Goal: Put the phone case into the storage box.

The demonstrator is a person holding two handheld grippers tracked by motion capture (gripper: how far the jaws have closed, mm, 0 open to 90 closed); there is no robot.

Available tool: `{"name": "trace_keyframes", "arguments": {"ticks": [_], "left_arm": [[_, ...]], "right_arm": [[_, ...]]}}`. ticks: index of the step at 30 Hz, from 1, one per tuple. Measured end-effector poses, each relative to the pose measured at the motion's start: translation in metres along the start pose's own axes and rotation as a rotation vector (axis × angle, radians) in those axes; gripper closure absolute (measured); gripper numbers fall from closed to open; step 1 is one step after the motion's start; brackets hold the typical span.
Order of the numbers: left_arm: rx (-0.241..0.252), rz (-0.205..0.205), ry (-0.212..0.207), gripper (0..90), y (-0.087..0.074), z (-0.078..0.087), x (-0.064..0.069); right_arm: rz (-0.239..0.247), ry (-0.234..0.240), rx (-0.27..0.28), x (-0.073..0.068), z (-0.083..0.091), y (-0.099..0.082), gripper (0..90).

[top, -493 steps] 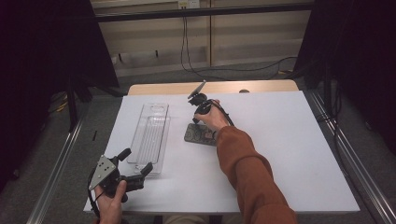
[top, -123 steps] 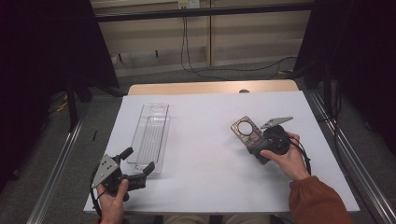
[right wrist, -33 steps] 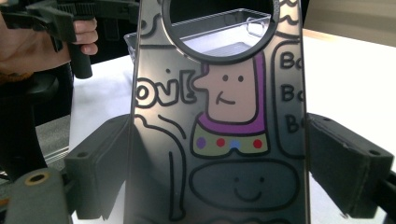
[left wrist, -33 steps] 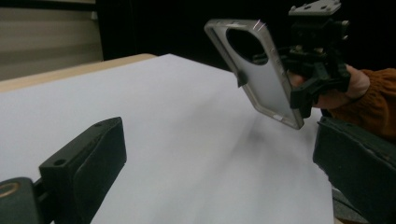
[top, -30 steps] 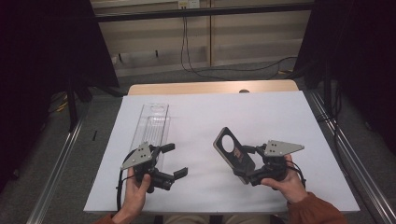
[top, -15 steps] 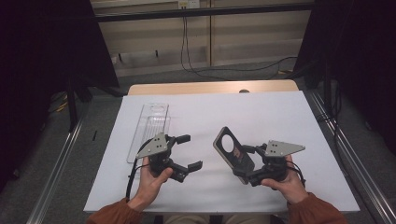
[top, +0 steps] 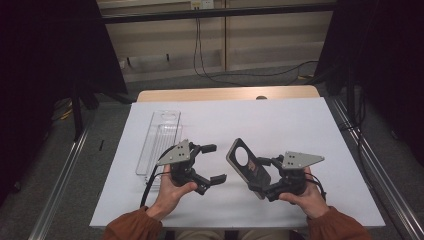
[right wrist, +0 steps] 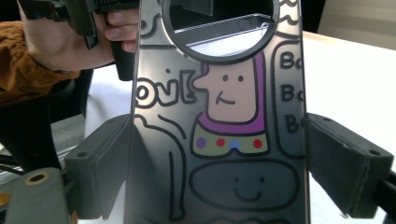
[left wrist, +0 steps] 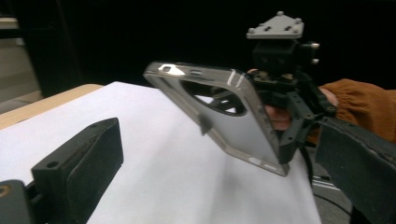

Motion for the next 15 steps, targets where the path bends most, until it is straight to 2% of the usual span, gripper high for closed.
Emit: {"name": "trace_keyframes", "arguments": {"ticks": [4,6,8,10,15], "left_arm": [[-0.017,0.002,-0.004,0.9,-0.003,-0.001,-0.002],[-0.017,0.009,-0.02,0.9,-0.004,-0.002,-0.002],[-0.012,0.014,-0.035,0.9,-0.003,-0.002,-0.002],[-0.006,0.02,-0.017,0.9,-0.002,-0.001,-0.004],[0.001,0.021,-0.042,0.9,-0.002,-0.002,-0.002]], "right_arm": [[-0.015,0.02,0.011,-0.003,-0.002,0.002,12.2],[-0.008,0.033,0.002,-0.006,-0.004,0.001,12.1],[-0.007,0.041,0.002,-0.007,-0.005,0.001,12.2],[0.004,0.051,0.003,-0.009,-0.008,0.002,12.1],[0.007,0.064,-0.003,-0.013,-0.01,0.003,12.2]]}}
Point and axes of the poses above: each handheld gripper's, and its own axes: z roughly backward along the jaws, y roughly out of its top, x roughly to its right, the point moved 10 cm from there along -z, roughly forward along the jaws, and after that the axes turned 9 degrees about z, right-handed, at the moved point
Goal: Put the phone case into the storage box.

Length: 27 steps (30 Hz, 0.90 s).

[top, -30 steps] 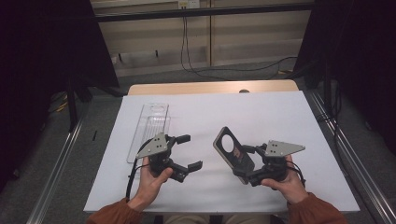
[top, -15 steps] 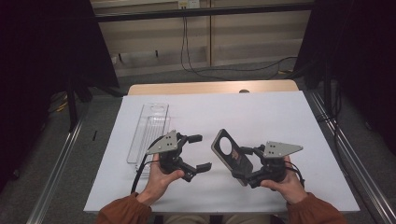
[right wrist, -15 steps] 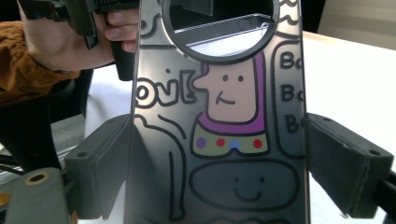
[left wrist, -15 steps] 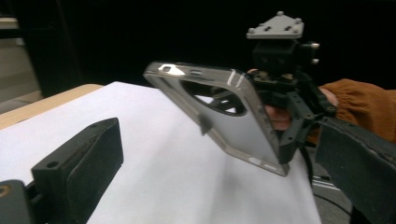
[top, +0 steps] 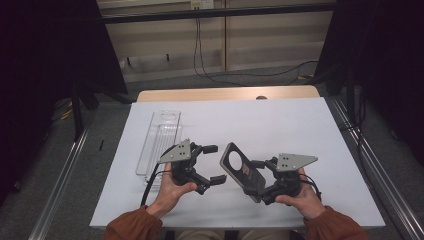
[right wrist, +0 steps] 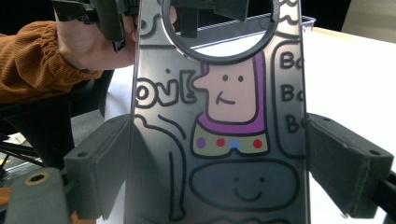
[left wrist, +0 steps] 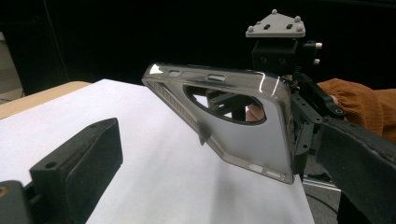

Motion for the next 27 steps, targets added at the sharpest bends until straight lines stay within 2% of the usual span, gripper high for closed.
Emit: {"name": "trace_keyframes", "arguments": {"ticks": [3,11,14,16,18,21,24,27], "left_arm": [[0.0,-0.009,-0.021,0.9,0.0,0.0,0.003],[-0.003,-0.003,-0.038,0.9,-0.002,-0.003,0.004],[0.014,-0.003,-0.042,0.9,0.001,-0.002,0.005],[0.027,-0.011,-0.061,0.9,0.004,0.0,0.007],[0.041,0.003,-0.066,0.9,0.006,0.0,0.008],[0.031,0.001,-0.061,0.9,0.005,0.0,0.006],[0.039,0.015,-0.088,0.9,0.005,-0.002,0.008],[0.037,0.011,-0.098,0.9,0.004,-0.004,0.009]], "right_arm": [[0.01,0.012,-0.002,-0.002,-0.001,0.001,12.2],[0.016,0.015,-0.002,-0.003,-0.002,0.002,12.2],[0.018,0.024,0.001,-0.004,-0.002,0.002,12.2],[0.024,0.029,-0.012,-0.005,-0.002,0.002,12.2],[0.025,0.035,-0.009,-0.007,-0.003,0.003,12.2],[0.034,0.049,0.003,-0.01,-0.005,0.006,12.2],[0.036,0.057,0.001,-0.012,-0.005,0.007,12.2],[0.032,0.063,0.001,-0.014,-0.006,0.007,12.2]]}}
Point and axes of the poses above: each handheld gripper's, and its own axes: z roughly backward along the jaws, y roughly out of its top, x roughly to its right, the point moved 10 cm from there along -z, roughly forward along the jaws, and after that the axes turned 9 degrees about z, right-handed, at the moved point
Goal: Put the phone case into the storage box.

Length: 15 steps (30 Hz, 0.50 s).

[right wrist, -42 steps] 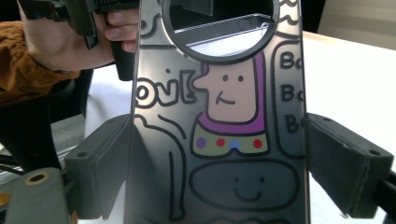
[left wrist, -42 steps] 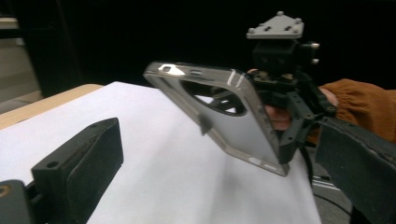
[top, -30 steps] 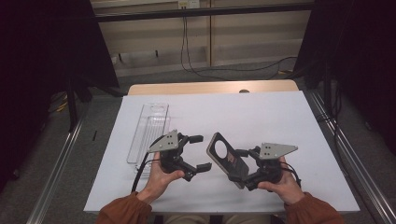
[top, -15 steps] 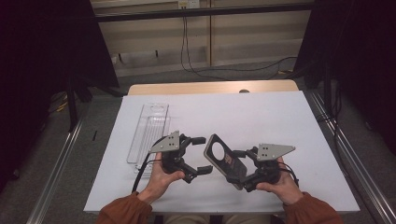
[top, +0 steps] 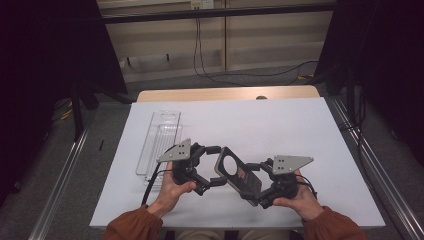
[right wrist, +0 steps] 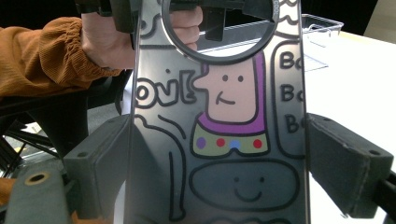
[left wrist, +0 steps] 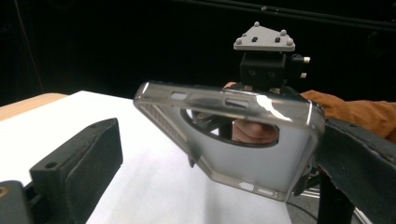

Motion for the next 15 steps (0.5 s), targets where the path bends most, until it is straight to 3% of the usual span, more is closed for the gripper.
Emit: {"name": "trace_keyframes", "arguments": {"ticks": [15], "left_arm": [[-0.013,-0.01,-0.031,0.7,-0.0009,-0.008,0.0007]], "right_arm": [[0.002,0.016,0.016,-0.0004,0.0003,0.003,12.2]]}}
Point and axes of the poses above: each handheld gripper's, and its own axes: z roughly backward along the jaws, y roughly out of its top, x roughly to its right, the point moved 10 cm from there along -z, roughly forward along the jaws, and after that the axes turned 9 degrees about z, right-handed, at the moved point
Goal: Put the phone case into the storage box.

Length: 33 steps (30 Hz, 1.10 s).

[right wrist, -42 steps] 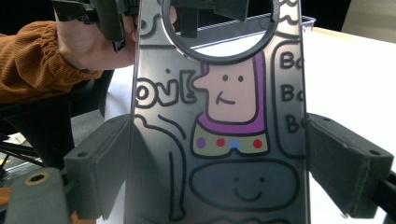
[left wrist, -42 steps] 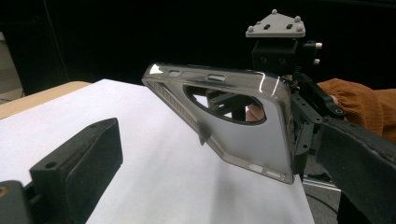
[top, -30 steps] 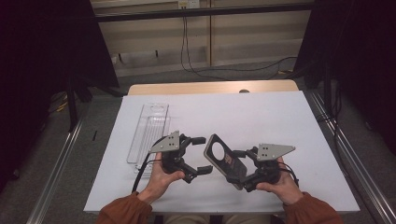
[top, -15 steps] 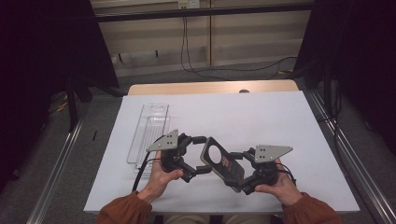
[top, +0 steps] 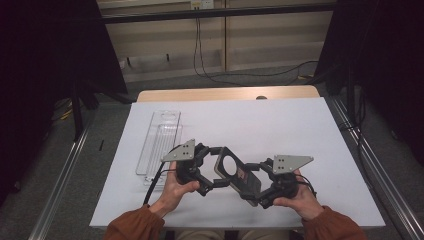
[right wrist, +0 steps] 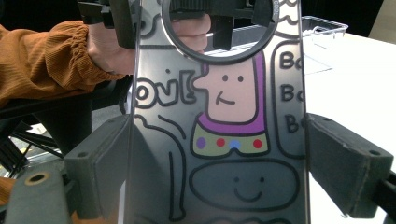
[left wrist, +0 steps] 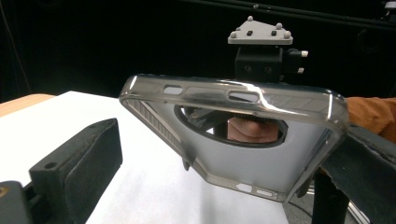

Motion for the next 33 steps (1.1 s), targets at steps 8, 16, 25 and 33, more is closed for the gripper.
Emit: {"name": "trace_keyframes", "arguments": {"ticks": [8,16,25,33], "left_arm": [[0.003,-0.007,-0.021,2.5,0.002,-0.003,0.001],[-0.013,-0.013,-0.046,2.9,-0.001,-0.006,0.005],[0.001,-0.017,-0.058,5.3,0.001,-0.006,0.008],[-0.007,-0.012,-0.071,3.6,0.0,-0.006,0.01]], "right_arm": [[-0.014,0.006,0.01,0.0,0.0,0.001,12.2],[-0.01,0.023,-0.007,-0.005,-0.003,-0.002,12.1],[-0.017,0.042,0.0,-0.007,-0.005,-0.002,12.2],[-0.018,0.052,-0.006,-0.006,-0.006,-0.004,12.2]]}}
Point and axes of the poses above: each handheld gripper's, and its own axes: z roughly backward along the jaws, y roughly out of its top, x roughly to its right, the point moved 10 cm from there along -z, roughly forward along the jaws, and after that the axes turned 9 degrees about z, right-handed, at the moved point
